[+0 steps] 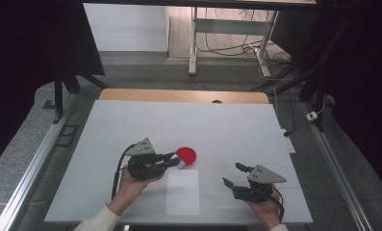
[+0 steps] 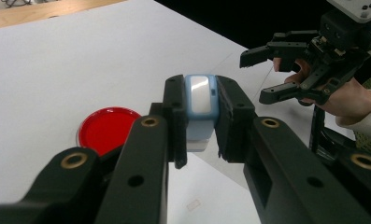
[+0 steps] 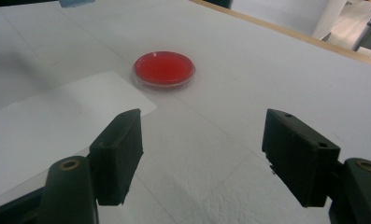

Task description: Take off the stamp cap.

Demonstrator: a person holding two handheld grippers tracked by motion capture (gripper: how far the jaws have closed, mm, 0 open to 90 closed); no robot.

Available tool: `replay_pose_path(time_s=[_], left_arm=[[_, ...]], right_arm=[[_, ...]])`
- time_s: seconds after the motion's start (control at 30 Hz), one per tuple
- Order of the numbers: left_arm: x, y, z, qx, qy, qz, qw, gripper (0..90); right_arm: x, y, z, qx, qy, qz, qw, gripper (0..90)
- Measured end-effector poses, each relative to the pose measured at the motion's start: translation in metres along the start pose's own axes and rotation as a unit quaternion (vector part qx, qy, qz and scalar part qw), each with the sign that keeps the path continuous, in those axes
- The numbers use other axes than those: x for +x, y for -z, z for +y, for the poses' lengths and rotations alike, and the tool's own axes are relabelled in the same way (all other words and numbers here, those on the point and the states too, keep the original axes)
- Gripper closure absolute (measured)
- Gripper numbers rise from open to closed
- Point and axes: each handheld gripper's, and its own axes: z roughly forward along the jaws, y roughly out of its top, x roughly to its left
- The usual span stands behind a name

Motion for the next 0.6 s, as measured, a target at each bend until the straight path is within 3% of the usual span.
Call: replay_pose_path(time_s=[0.6], left_arm=[[0.002, -0.004, -0.003, 0.005, 0.007, 0.002, 1.0000, 75.0]], right_arm=[[0.011, -0.013, 0.009, -0.002, 0.007, 0.008, 0.9999, 29.4]])
